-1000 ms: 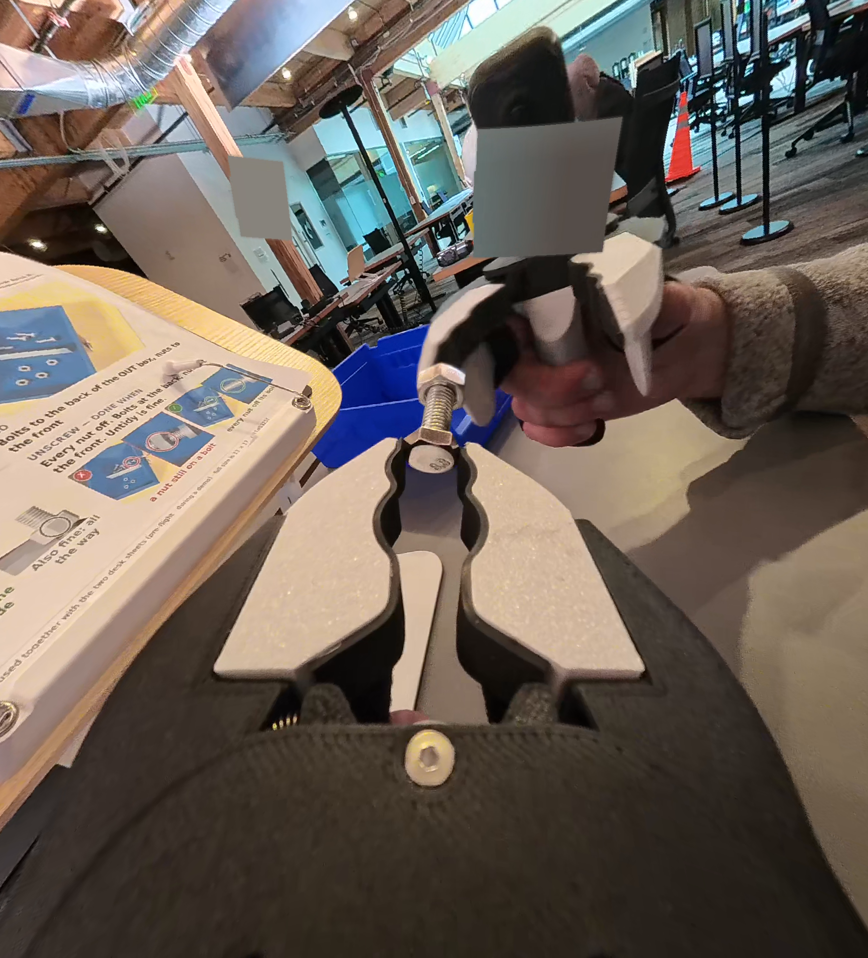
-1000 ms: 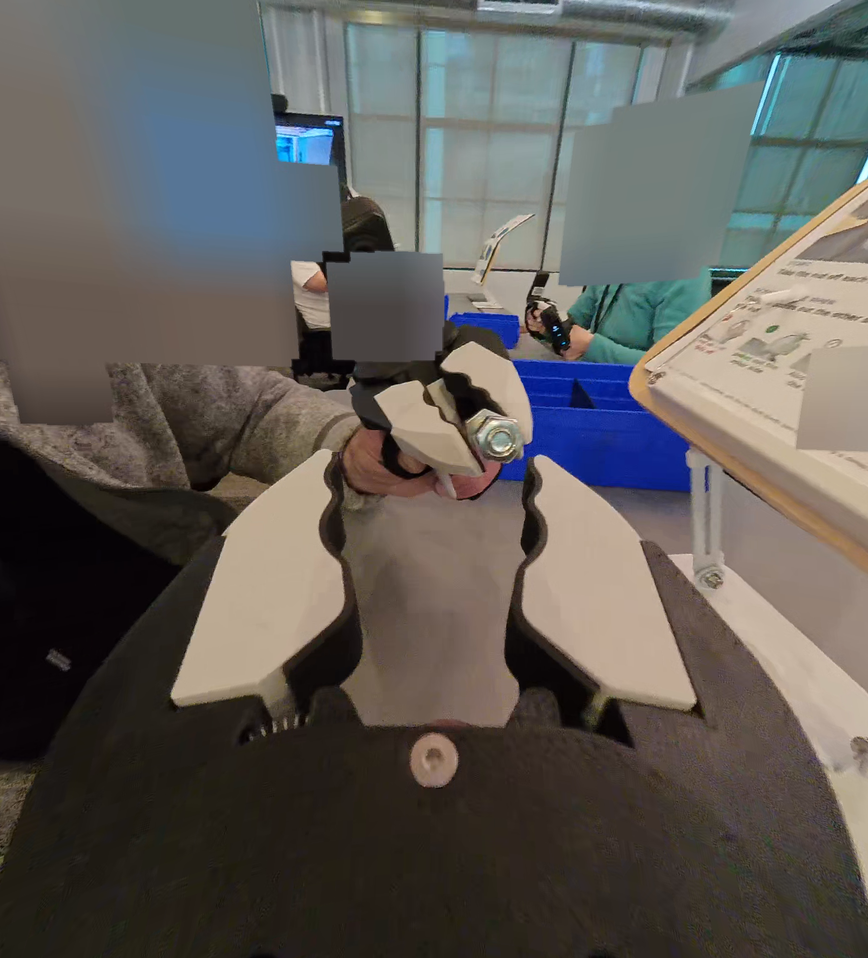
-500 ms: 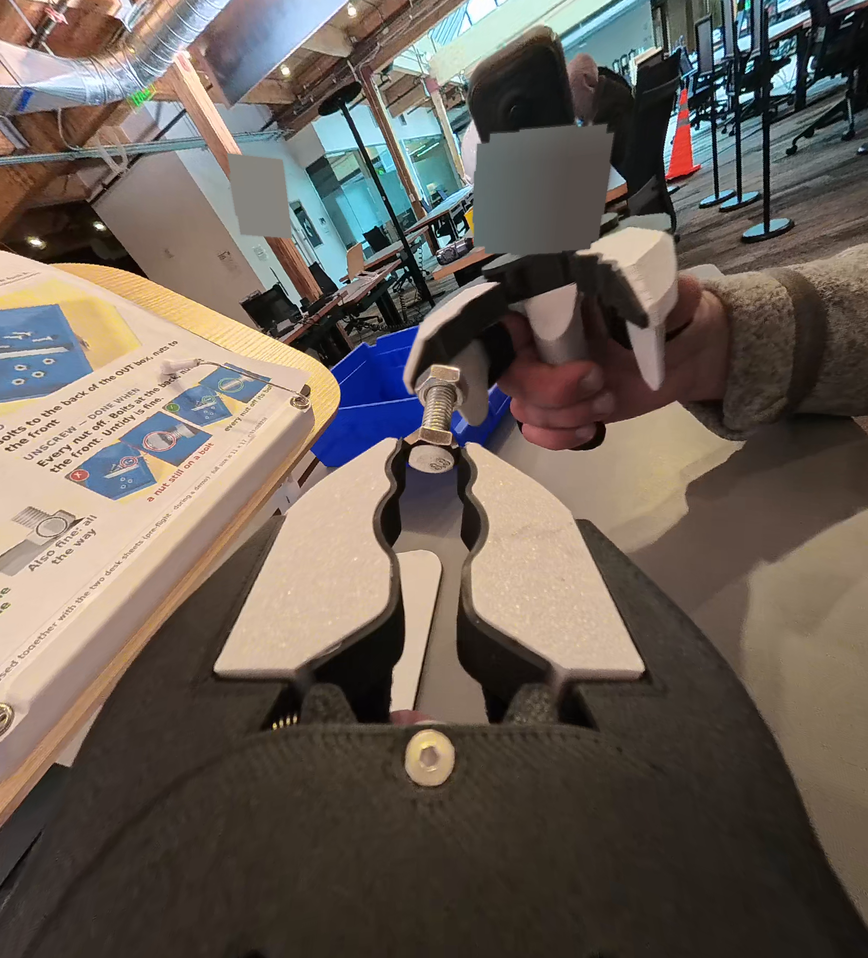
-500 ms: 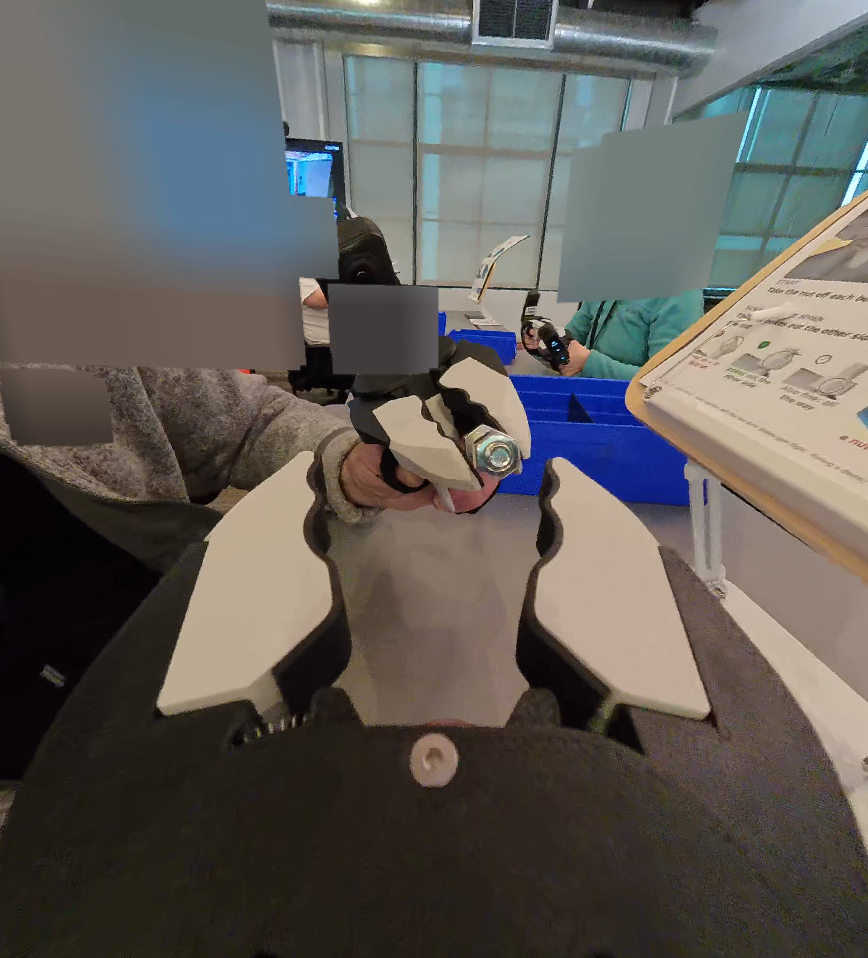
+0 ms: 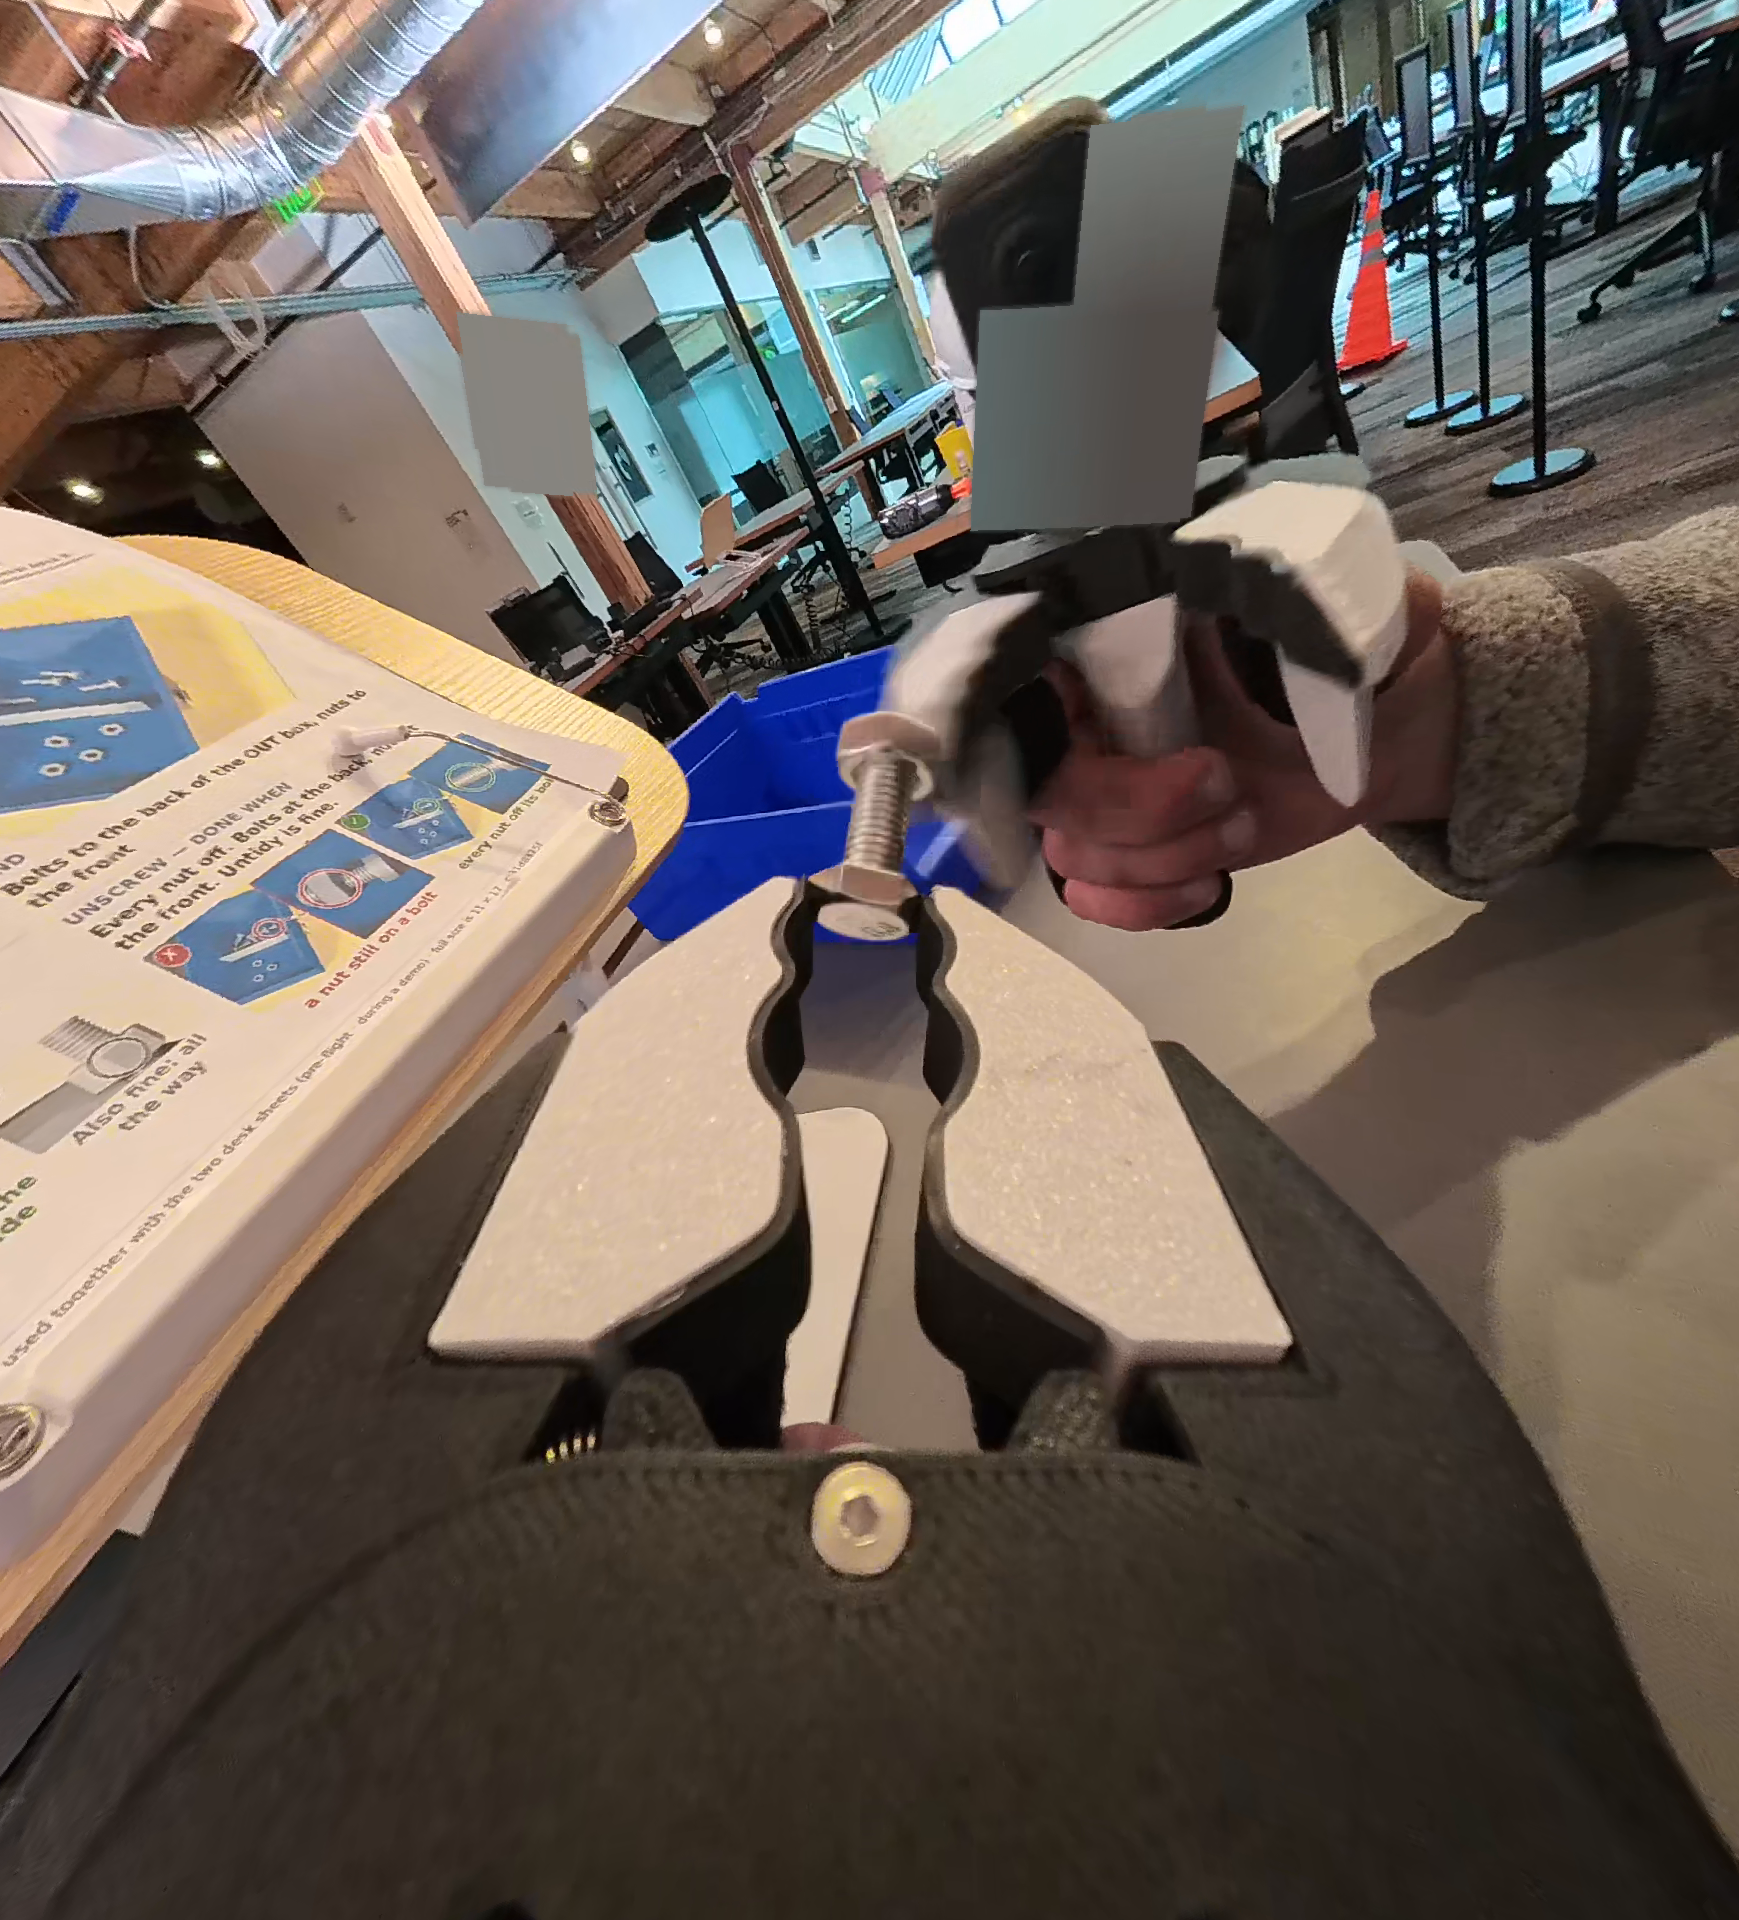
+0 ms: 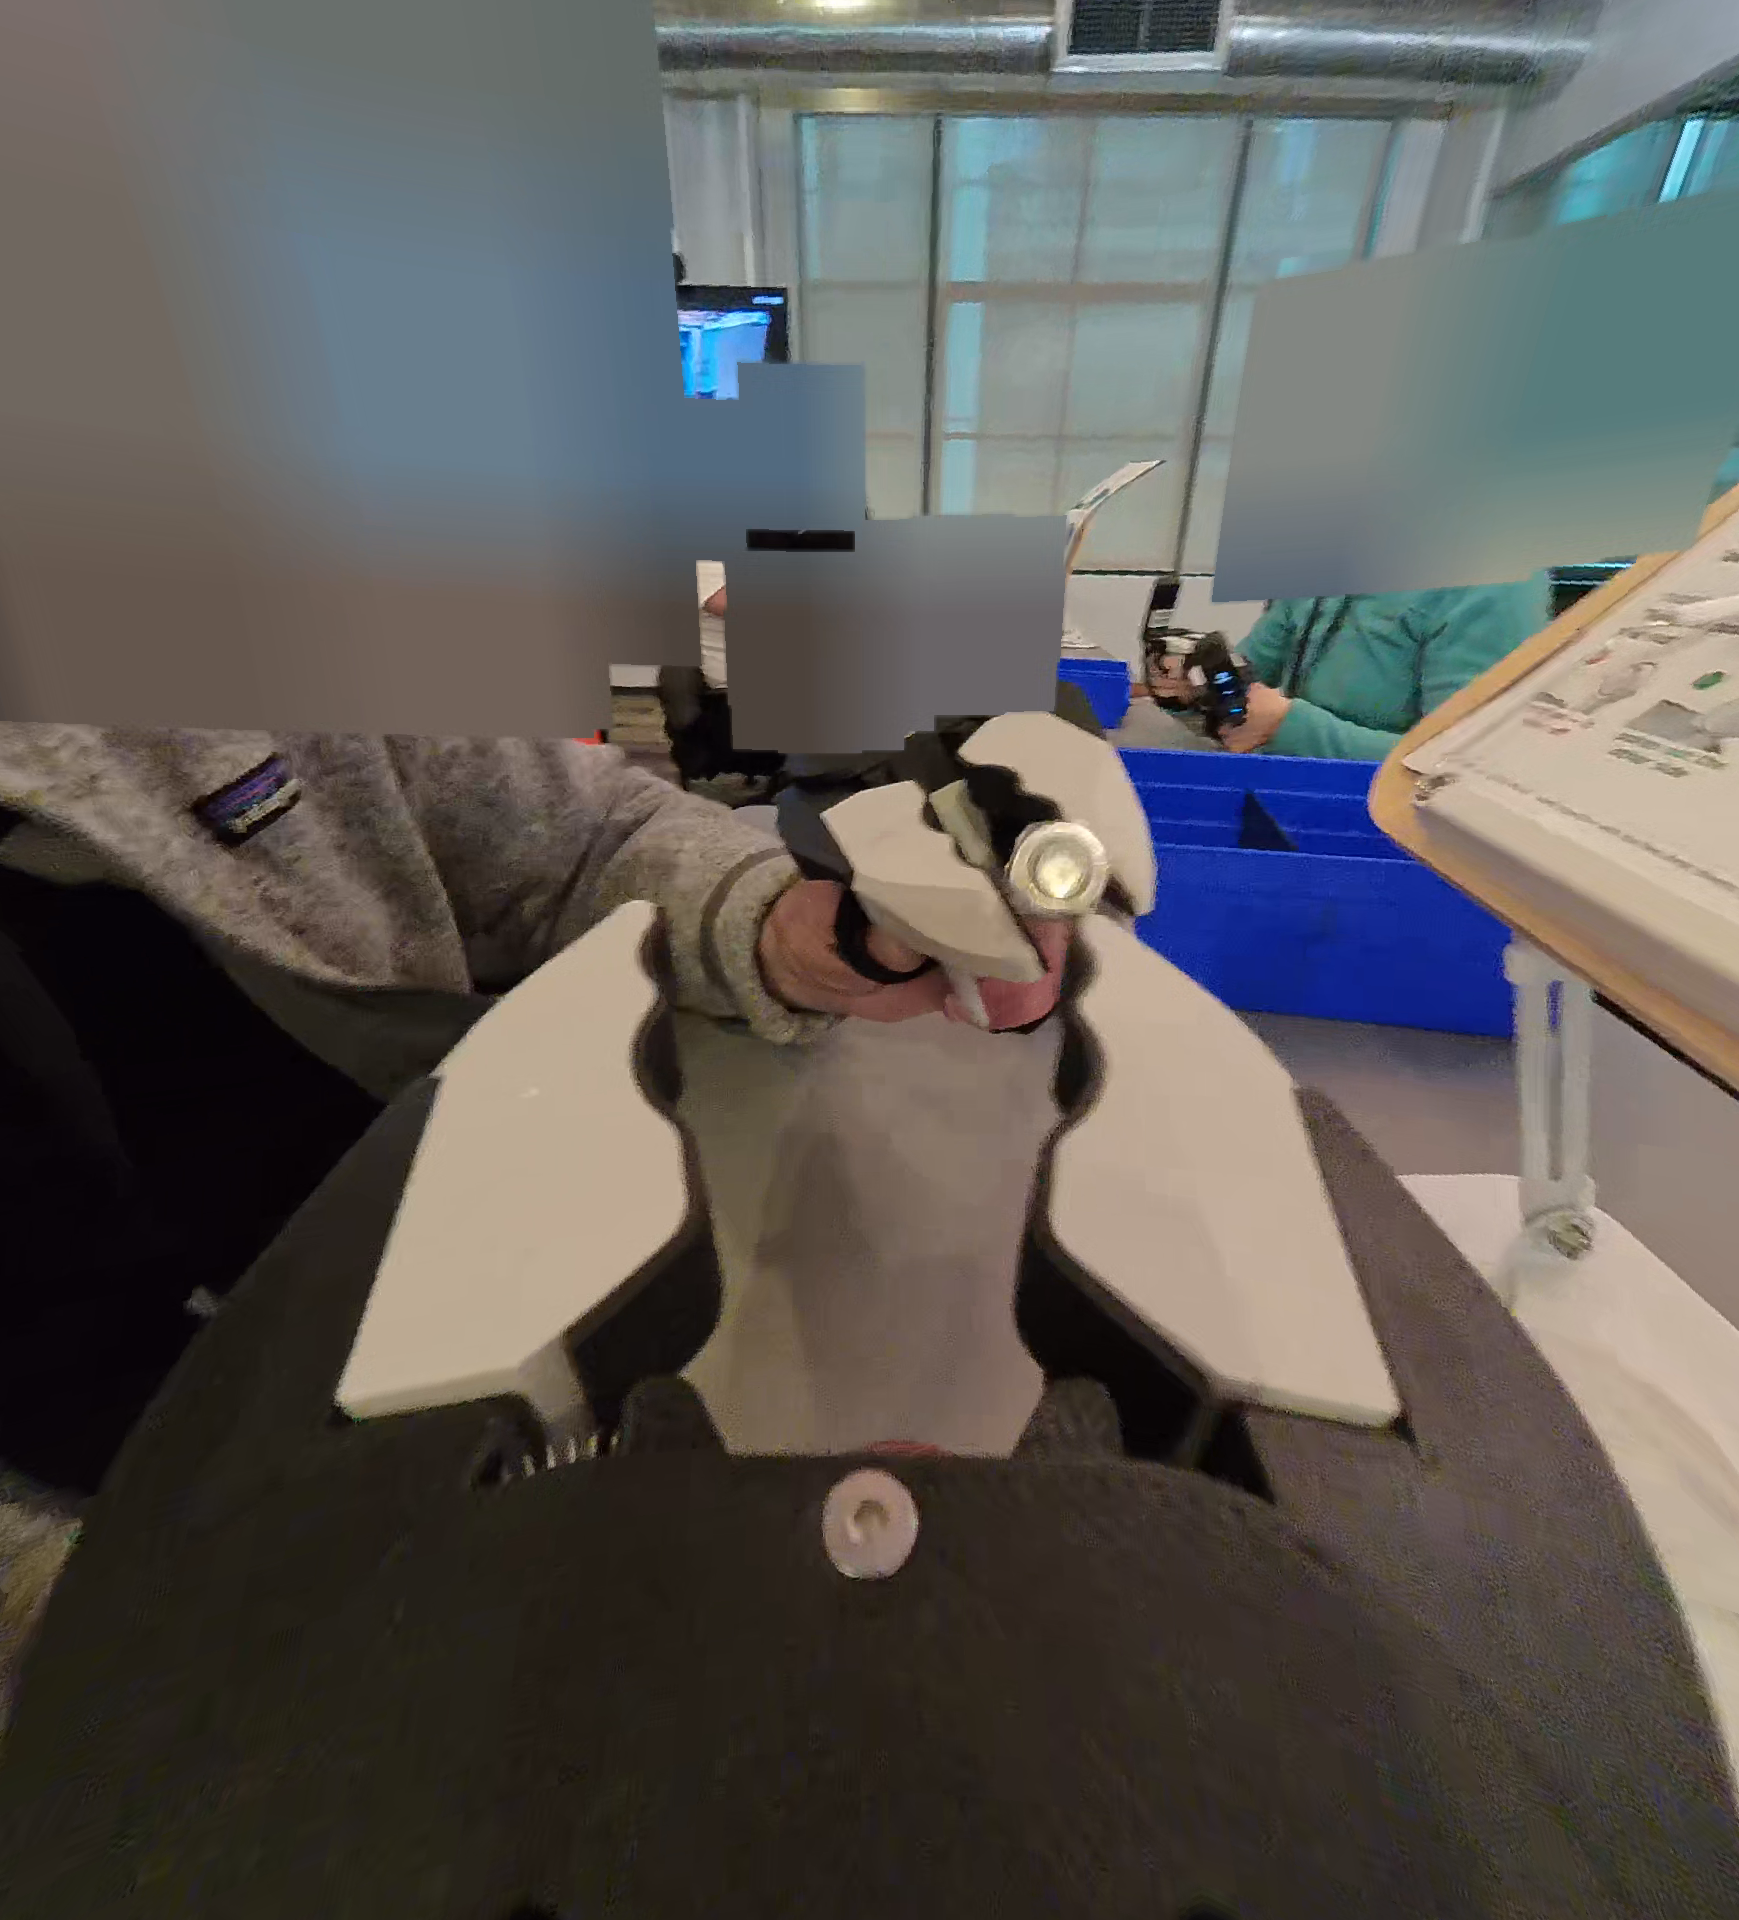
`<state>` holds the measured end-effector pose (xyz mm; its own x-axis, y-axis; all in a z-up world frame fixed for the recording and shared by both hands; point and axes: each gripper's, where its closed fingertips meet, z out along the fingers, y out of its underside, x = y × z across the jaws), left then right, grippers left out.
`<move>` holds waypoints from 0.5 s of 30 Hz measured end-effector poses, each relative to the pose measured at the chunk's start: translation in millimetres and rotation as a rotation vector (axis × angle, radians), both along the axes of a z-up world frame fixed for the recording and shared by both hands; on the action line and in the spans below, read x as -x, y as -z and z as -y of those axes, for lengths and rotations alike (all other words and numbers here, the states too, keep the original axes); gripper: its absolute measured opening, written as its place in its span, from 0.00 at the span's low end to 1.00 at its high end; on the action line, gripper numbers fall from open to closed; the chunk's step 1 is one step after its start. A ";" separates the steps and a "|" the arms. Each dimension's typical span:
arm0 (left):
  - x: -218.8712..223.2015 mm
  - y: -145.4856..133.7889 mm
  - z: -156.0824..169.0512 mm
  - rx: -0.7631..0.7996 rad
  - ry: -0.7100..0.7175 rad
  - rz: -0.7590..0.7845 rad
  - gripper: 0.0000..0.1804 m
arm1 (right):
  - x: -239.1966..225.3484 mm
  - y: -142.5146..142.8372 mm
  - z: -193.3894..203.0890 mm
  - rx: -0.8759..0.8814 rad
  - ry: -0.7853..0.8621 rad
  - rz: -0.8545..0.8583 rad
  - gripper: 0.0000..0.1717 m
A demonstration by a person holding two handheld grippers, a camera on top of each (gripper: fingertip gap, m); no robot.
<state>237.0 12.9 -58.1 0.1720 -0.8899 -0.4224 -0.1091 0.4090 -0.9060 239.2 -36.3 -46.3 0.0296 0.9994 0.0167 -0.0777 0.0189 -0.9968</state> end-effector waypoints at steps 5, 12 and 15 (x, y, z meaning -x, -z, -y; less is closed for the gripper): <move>0.6 0.1 -1.0 0.014 0.006 0.002 0.10 | -0.7 6.8 -0.7 0.022 -0.009 0.042 0.30; -1.2 1.4 1.7 0.004 0.009 -0.008 0.10 | -1.8 -1.5 -8.5 0.010 0.047 0.004 0.45; 0.4 0.7 -2.0 0.010 -0.009 -0.009 0.10 | -2.5 0.7 16.0 0.007 -0.119 0.013 0.16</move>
<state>236.6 14.9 -58.8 0.1762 -0.8925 -0.4153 -0.1207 0.3991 -0.9089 241.6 -52.3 -47.0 -0.0898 0.9959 0.0093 -0.0665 0.0034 -0.9978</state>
